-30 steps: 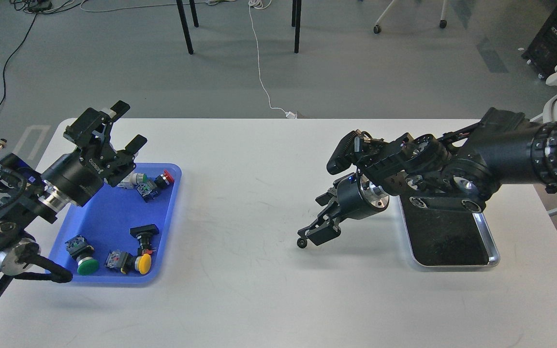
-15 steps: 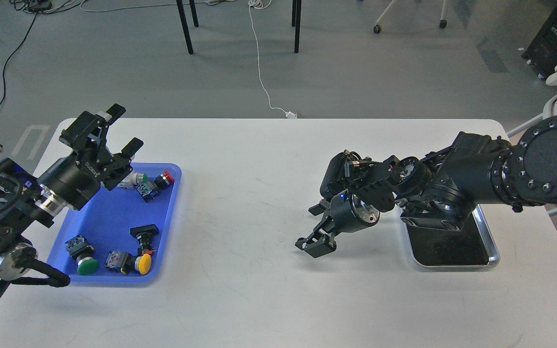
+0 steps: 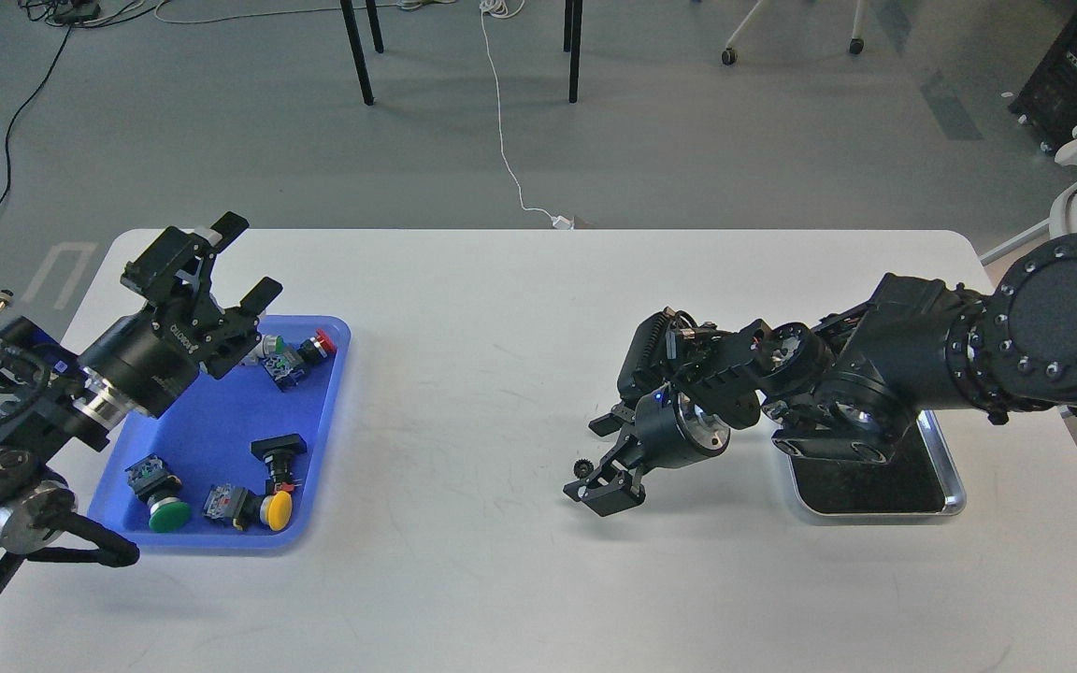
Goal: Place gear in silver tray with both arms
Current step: 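Reach the right gripper down to the gear and grasp it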
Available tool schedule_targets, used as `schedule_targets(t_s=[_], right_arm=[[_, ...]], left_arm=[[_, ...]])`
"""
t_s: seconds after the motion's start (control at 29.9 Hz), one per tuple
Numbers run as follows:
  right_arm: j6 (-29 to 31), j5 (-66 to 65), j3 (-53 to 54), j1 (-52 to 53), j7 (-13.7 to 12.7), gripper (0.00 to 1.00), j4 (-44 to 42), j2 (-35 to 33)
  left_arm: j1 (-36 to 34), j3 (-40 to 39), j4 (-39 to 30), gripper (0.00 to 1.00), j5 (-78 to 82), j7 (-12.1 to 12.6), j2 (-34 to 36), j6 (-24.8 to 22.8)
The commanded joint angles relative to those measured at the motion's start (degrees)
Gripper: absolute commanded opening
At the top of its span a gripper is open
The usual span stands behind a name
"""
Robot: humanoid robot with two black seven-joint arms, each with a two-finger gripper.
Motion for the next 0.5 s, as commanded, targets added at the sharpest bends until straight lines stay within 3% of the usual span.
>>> schedule_targets(t_s=[0.0,0.13,0.3,0.47], right_arm=[[-1.73,-0.04,-0.09,-0.95,0.0,0.74,-0.01,-0.01],[-2.0,-0.13,-0.26,-1.31,0.0,0.49,-0.54,-0.01],[-2.0,-0.22,-0.44,-1.31,0.0,0.45,-0.54,-0.01],[-2.0,-0.31,-0.44,-2.01,0.0,0.33,-1.68,-0.01]], left_arm=[[0.18,0.01,0.0,0.98,0.04,0.0,0.08,-0.05],[0.18,-0.08,0.0,0.98,0.04,0.0,0.08,0.04],[0.18,-0.08,0.0,0.98,0.04,0.0,0.08,0.04],[0.26,-0.08,0.0,0.98,-0.05,0.0,-0.01,0.13]])
